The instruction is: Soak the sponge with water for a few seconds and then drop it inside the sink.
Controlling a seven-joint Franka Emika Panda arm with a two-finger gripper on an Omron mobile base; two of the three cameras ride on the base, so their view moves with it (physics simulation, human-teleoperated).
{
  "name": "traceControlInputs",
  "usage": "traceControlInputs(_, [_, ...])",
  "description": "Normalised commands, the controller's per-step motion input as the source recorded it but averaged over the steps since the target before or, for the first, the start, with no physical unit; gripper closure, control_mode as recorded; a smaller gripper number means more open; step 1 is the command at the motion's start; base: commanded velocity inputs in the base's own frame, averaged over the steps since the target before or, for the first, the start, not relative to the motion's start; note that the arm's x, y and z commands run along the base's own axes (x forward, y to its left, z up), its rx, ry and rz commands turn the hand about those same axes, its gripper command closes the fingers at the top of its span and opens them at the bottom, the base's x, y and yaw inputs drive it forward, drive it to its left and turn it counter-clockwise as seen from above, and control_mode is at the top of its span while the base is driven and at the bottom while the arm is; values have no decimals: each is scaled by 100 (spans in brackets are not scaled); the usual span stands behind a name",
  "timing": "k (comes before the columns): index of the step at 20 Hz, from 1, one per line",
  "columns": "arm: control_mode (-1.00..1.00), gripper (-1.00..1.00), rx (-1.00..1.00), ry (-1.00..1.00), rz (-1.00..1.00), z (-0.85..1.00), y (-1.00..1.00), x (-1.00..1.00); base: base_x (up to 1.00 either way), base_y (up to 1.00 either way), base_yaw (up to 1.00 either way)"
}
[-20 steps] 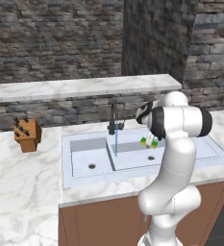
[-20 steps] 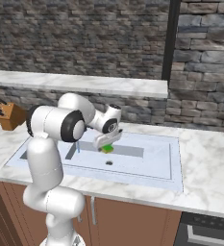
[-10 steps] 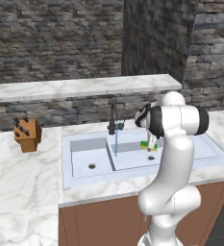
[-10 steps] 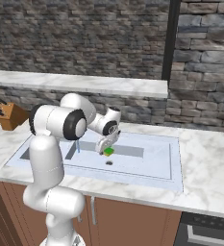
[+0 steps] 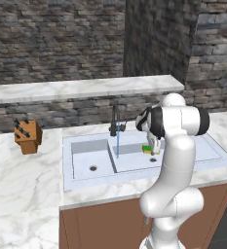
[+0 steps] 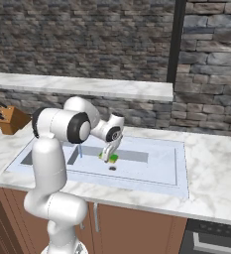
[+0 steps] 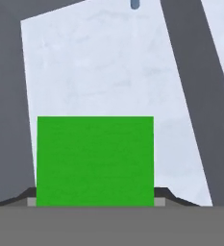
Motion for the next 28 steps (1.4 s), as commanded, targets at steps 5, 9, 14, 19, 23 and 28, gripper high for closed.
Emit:
traceControlInputs(5, [-100, 100, 0, -4, 10, -11, -1, 0, 0, 0, 0])
traceControlInputs(9, [-100, 100, 0, -9, 11, -19, -1, 0, 0, 0, 0])
traceControlInputs(14, [-100, 100, 0, -9, 11, -19, -2, -1, 0, 0, 0])
traceControlInputs(19, [-100, 100, 0, -4, 7, -17, 0, 0, 0, 0, 0])
traceControlInputs(23, [-100, 100, 0, -2, 4, -7, 0, 0, 0, 0, 0])
traceControlInputs(28, [-100, 100, 0, 0, 0, 0, 0, 0, 0, 0, 0])
